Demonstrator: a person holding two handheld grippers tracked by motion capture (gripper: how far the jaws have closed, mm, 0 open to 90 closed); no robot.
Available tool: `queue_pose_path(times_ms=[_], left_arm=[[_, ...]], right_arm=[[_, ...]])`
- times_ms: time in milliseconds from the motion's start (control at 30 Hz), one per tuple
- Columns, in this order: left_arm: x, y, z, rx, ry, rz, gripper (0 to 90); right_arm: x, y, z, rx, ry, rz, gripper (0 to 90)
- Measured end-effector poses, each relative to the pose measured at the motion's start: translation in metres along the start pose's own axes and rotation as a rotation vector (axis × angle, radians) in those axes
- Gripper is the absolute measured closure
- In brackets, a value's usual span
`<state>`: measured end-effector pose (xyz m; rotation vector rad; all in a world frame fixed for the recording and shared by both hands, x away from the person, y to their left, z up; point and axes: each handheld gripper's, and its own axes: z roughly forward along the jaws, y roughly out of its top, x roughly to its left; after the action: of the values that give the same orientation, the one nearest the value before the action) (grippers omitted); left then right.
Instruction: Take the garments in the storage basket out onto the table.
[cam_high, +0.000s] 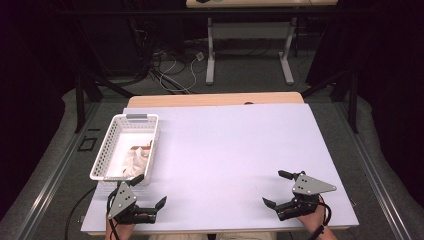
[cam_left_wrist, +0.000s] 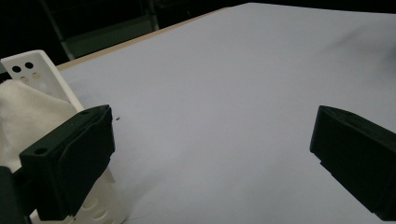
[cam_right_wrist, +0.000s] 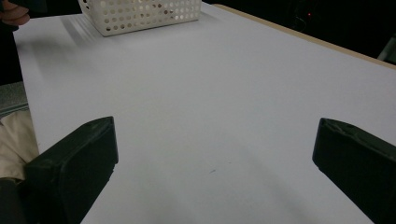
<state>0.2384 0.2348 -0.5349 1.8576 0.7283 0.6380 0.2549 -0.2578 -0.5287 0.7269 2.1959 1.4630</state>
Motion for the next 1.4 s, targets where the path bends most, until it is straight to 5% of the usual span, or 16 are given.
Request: queue_pose_path(times_ms=[700, 1400], left_arm=[[0.007, 0.011, -0.007, 0.064, -0.028, -0.051, 0.1], [0.03, 0.017, -0.01, 0.101, -0.023, -0.082, 0.1]], right_arm=[[0.001, 0.0, 0.001, 0.005, 0.008, 0.0, 0.0], [0.003, 0.0, 0.001, 0.001, 0.03, 0.018, 0.0]])
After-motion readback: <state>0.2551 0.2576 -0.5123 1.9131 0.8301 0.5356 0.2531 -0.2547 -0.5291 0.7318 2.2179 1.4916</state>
